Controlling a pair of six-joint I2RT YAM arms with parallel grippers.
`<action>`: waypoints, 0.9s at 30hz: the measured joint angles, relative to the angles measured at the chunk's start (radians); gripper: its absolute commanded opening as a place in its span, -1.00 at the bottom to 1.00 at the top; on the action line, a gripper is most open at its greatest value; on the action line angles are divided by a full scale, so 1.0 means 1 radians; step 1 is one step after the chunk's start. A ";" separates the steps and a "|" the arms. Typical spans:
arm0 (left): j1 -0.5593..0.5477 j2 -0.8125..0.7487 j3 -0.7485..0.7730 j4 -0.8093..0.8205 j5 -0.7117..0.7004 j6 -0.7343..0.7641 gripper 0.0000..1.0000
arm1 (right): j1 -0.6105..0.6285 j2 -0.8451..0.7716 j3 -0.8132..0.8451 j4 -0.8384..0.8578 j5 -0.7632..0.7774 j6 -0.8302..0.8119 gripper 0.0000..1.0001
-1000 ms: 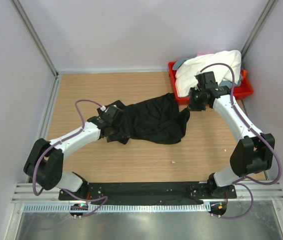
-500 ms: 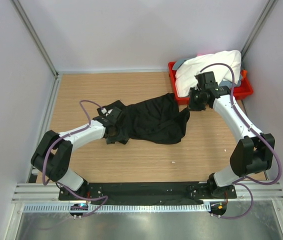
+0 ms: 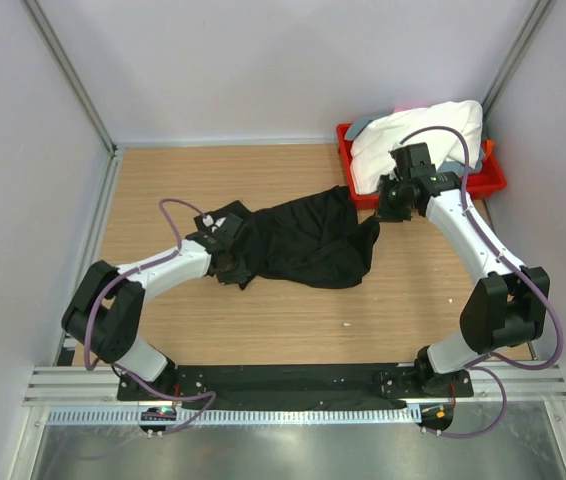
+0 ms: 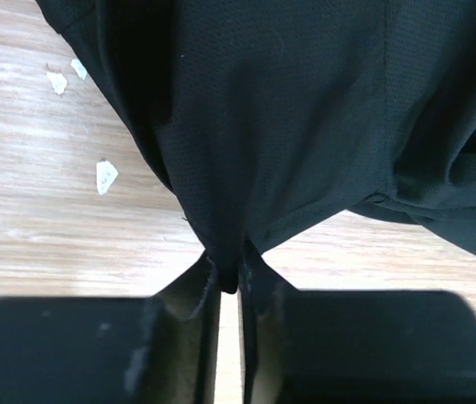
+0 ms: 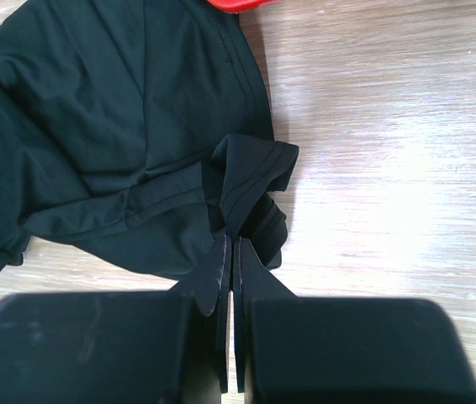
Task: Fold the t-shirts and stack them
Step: Flatten the tshirt out
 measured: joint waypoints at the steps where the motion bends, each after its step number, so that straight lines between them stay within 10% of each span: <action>1: -0.002 -0.002 0.003 -0.005 0.000 -0.002 -0.90 | 0.000 0.000 0.000 0.000 0.000 0.000 -0.97; 18: -0.025 -0.295 0.185 -0.303 -0.043 -0.002 -1.00 | 0.000 -0.055 0.000 -0.019 -0.020 0.002 -0.97; 27: -0.026 -0.346 0.171 -0.396 0.005 -0.005 -0.63 | 0.005 -0.164 0.000 -0.059 -0.043 0.005 -0.97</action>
